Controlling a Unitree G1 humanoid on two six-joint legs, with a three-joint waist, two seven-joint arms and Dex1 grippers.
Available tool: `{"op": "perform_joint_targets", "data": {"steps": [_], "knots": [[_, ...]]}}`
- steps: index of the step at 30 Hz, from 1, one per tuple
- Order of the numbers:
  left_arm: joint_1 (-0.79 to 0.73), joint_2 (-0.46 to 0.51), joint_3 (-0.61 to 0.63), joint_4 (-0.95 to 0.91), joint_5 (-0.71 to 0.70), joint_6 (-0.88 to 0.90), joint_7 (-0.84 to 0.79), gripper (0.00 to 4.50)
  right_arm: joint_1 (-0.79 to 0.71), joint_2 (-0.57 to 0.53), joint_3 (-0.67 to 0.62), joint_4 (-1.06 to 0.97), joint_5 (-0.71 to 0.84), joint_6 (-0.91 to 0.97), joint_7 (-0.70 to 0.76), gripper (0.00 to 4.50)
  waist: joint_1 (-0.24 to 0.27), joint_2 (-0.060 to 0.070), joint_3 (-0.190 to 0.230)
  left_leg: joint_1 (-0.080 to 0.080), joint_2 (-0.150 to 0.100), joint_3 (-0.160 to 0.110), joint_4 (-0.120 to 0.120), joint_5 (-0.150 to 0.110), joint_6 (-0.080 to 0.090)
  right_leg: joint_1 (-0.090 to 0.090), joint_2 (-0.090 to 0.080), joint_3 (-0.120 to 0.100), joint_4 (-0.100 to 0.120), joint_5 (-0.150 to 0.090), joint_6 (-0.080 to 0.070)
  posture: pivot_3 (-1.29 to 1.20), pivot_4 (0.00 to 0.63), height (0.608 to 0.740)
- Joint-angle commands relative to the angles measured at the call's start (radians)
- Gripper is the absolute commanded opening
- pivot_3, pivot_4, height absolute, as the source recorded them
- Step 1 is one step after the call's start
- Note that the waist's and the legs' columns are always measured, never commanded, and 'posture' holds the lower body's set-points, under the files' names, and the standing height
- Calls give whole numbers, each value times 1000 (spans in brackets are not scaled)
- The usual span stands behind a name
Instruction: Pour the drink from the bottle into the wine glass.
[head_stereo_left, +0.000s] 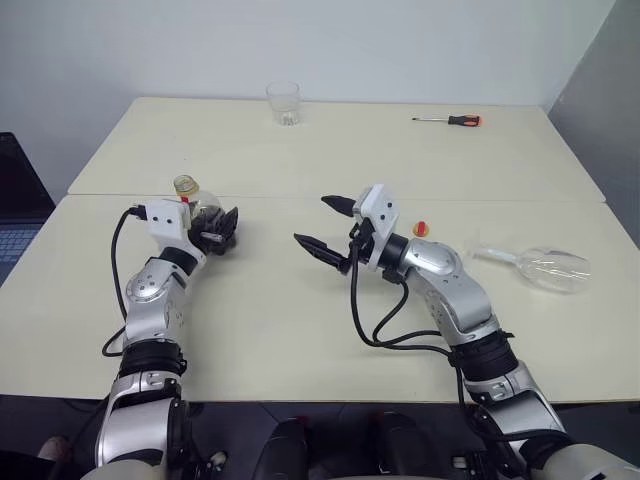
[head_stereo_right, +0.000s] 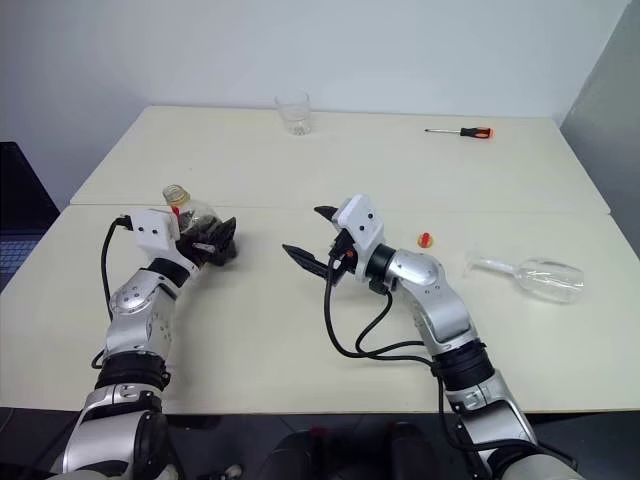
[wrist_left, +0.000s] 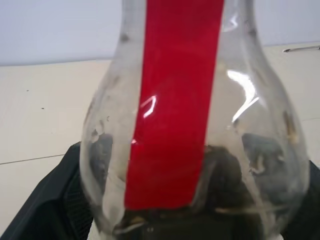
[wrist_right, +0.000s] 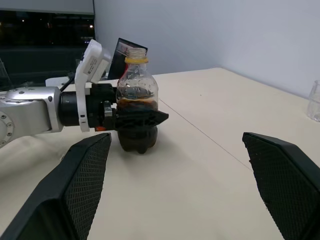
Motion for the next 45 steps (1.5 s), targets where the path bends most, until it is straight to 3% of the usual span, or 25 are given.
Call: {"op": "perform_joint_targets", "data": {"steps": [1, 16, 21, 28, 39, 45], "knots": [[53, 24, 27, -136, -24, 42, 22, 4485, 11, -4, -22, -69, 18, 0, 0, 4500, 0, 0, 0, 0, 0, 0, 0, 0, 0, 0, 0, 0, 0, 0, 0, 0, 150, 740], [447, -22, 73, -908, -166, 461, 194, 4485, 203, -138, -100, -340, 103, 131, -5, 4500, 3, 0, 0, 0, 0, 0, 0, 0, 0, 2, -1, 1, -1, 0, 0, 0, 150, 740], [543, -60, 62, -1047, -185, 538, 237, 4485, 264, -180, -120, -424, 131, 181, -15, 4500, 3, 0, 0, 1, 0, 0, 0, 0, 0, 2, -1, 1, -1, 0, 0, 0, 150, 740], [548, -39, -45, -1121, -213, 590, 148, 4485, 337, -205, -162, -488, 115, 226, -96, 4500, 7, 0, 0, 1, 0, 0, 0, 0, 0, 3, 0, 1, -1, 0, 0, 0, 150, 740], [358, 77, -220, -1037, -308, 595, -214, 4485, 560, -239, -228, -550, 30, 249, -253, 4500, 4, 0, 0, 2, 0, 1, -1, 0, 0, 4, 1, 1, -2, 0, 0, 0, 150, 740], [338, 124, -255, -1012, -340, 595, -370, 4485, 617, -224, -284, -600, 7, 316, -361, 4500, 2, 0, -1, 2, 0, 1, -1, 0, 0, 4, 2, 1, -2, -1, 0, 0, 150, 740]]}}
